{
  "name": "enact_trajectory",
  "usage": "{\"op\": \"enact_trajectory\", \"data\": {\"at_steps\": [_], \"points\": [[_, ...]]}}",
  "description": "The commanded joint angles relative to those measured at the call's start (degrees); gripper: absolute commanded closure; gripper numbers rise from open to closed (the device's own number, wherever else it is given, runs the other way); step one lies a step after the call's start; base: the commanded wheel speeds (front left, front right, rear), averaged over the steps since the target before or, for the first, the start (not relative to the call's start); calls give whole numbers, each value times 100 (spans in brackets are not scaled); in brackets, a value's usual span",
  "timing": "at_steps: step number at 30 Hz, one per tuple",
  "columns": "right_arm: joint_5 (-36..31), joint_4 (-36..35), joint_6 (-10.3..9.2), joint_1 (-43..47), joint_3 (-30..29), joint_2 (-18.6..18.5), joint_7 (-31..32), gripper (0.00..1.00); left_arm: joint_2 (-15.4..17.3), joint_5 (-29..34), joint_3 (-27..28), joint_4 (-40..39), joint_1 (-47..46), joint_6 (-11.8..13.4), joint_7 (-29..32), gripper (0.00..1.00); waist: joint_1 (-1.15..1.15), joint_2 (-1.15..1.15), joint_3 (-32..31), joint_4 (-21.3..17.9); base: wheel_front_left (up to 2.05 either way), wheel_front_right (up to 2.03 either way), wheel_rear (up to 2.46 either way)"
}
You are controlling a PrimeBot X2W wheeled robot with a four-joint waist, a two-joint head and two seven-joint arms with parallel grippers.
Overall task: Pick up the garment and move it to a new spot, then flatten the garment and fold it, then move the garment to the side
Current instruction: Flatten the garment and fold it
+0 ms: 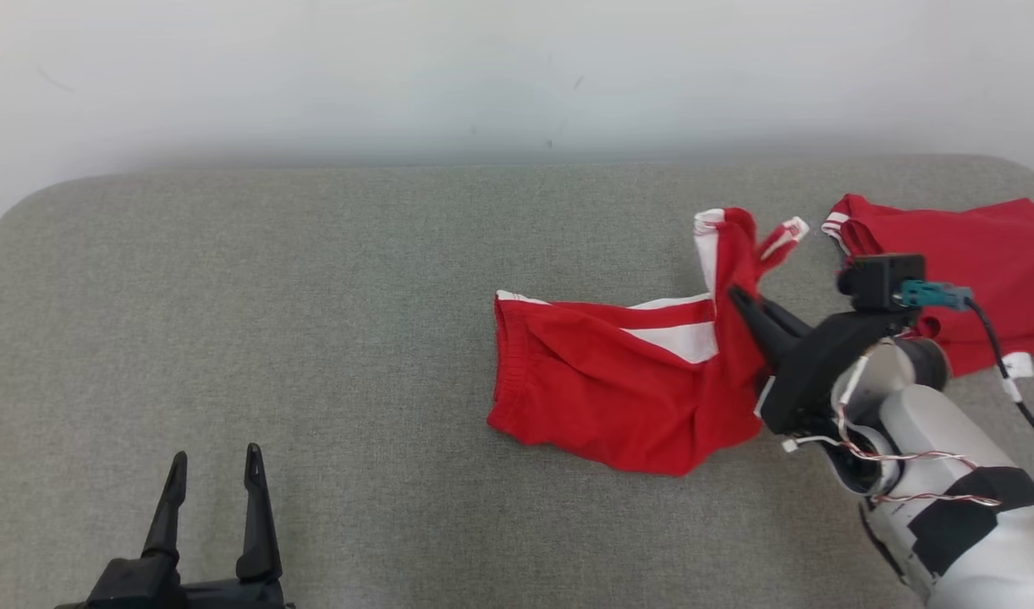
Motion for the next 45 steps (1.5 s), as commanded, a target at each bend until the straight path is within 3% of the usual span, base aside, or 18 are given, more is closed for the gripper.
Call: {"op": "enact_trajectory", "data": {"at_steps": [1, 9, 18, 27, 35, 36, 37, 45], "points": [[29, -210, -16, 19, 52, 157, 65, 100, -5, -58, -38, -3, 5, 29, -19, 0, 0, 0, 13, 47, 0, 0, 0], [-78, -558, -16, -141, 189, 868, 409, 100, -5, -206, -276, 160, -214, 16, -19, 0, 0, 0, 102, 352, 0, 0, 0], [-434, 387, -16, -357, -18, 1655, 456, 100, -5, -416, -542, 291, -445, 67, -19, 0, 0, 0, 274, 705, 0, 0, 0], [-656, 1267, -16, -486, -5, 2066, 108, 100, -5, -455, -629, 353, -538, 84, -19, 0, 0, 0, 349, 796, 0, 0, 0], [-312, 1631, -16, -483, 245, 2195, -229, 100, -5, -341, -605, 434, -564, 31, -19, 0, 0, 0, 287, 701, 0, 0, 0], [-293, 1630, -16, -486, 289, 2202, -325, 43, -5, -325, -596, 443, -554, 19, -19, 0, 0, 0, 274, 689, 0, 0, 0], [-225, 1637, -16, -475, 319, 2203, -408, 0, -5, -311, -580, 456, -540, 2, -19, 0, 0, 0, 253, 677, 0, 0, 0], [13, 1328, -16, -389, 648, 2057, -961, 0, -6, -195, -368, 470, -357, -74, -19, 0, 0, 0, 39, 509, 0, 0, 0]]}}
